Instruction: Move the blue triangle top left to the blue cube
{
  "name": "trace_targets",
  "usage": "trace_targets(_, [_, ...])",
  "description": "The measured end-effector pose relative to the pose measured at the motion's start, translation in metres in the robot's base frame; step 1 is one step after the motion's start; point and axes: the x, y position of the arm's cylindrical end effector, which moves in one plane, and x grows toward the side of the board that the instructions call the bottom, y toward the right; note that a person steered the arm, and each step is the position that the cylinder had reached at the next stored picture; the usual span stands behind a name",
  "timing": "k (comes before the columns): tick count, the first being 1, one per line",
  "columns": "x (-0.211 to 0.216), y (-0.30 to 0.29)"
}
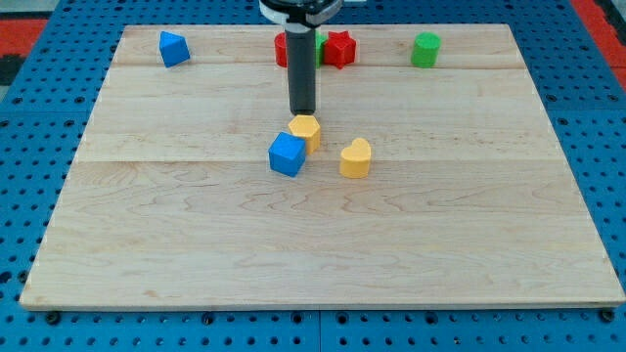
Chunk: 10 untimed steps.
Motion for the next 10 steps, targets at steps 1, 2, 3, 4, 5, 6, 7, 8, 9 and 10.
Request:
trace_targets(1, [-0.002,-0.052])
trace_targets(2, [-0.005,-0.174])
trace_targets(3, [-0.072,-0.258])
trace_targets(4, [-0.13,-0.233])
trace_targets(5, [-0.12,-0.167])
trace_targets(6, [-0.041,-0.113])
trace_targets(7, [-0.031,-0.109])
trace_targets(8, [-0.037,-0.184])
trace_targets(9, [0.006,-0.152])
trace_targets(10, [-0.022,-0.138])
